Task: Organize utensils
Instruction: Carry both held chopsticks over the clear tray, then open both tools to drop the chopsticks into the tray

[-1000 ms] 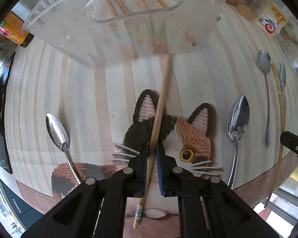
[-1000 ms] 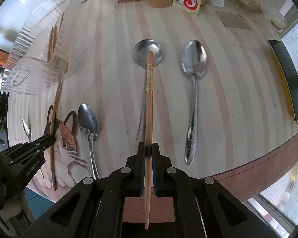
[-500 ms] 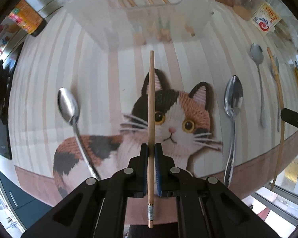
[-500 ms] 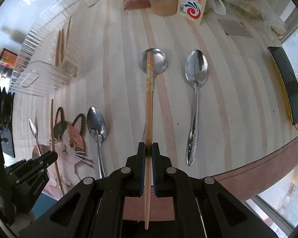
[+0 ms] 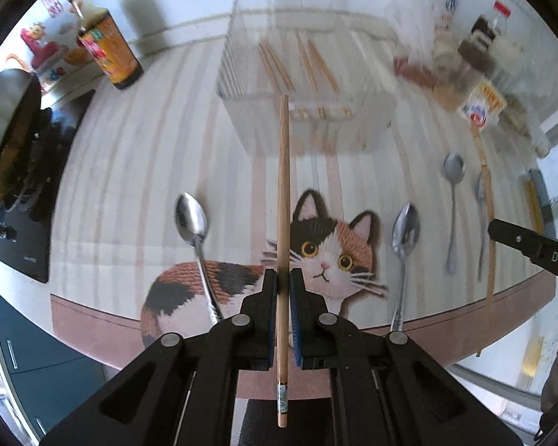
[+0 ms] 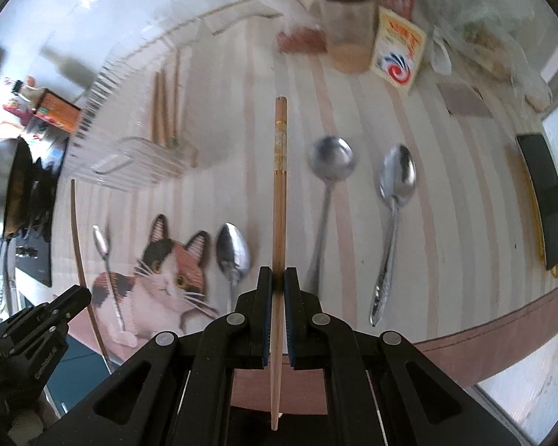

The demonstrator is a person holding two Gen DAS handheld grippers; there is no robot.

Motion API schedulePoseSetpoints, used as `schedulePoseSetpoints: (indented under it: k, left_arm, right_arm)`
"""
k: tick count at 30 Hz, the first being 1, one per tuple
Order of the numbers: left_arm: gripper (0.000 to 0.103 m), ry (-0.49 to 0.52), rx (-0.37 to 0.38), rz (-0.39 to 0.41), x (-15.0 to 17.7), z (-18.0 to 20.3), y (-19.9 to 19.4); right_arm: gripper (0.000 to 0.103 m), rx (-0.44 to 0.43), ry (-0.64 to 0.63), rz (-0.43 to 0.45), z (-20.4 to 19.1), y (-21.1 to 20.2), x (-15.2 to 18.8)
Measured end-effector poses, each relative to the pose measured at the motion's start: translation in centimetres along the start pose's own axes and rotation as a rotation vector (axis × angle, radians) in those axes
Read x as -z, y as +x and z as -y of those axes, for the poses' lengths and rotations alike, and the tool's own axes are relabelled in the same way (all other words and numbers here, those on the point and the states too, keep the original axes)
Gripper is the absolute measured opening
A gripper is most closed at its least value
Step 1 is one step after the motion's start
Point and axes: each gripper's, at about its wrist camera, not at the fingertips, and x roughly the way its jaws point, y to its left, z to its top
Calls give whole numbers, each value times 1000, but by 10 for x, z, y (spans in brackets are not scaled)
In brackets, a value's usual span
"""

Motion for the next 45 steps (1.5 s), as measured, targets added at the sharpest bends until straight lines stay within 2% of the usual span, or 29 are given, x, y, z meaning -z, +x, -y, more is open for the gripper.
schedulePoseSetpoints:
  k: [5, 9, 15, 18, 21, 25, 29, 33, 35, 37, 38, 40, 42, 45]
  left_arm:
    - [4, -43, 5, 74, -19, 1, -32]
    - [4, -76, 41, 131, -43, -2, -59]
    - [4, -110, 124, 192, -116, -17, -77]
    - [4, -114, 127, 203, -153, -23, -74]
    - [4, -118, 136, 179, -193, -29, -57]
    - [5, -124, 169, 93, -235, -36, -15]
    - [5, -113, 191, 1, -254, -40, 26]
    - [7, -92, 141, -60, -259, -39, 48]
    - [10, -90, 122, -61, -257, -40, 49]
    - [19, -93, 87, -48, -255, -43, 46]
    - [23, -94, 69, -33, -253, -45, 43]
    - [51, -93, 25, -1, -248, -47, 37]
    - [63, -92, -16, 44, -243, -50, 30]
    - [73, -93, -68, 101, -234, -54, 21]
  right_arm:
    - [6, -69, -47, 41, -21, -28, -17]
    - [6, -121, -72, 80, -41, -47, -40]
    - [6, -165, -94, 127, -70, -59, -97]
    - [6, -176, -106, 133, -86, -56, -131]
    - [6, -172, -107, 130, -99, -48, -163]
    - [6, -155, -95, 98, -117, -20, -204]
    - [6, -129, -102, 52, -130, 13, -226]
    - [7, -100, -117, -27, -135, 53, -237]
    - [10, -86, -129, -55, -136, 64, -235]
    - [24, -80, -132, -57, -134, 67, -232]
    - [35, -83, -128, -54, -133, 66, -230]
    - [39, -71, -130, -42, -129, 63, -227]
    - [41, -50, -138, -25, -131, 58, -226]
    - [51, -3, -144, 10, -131, 44, -220]
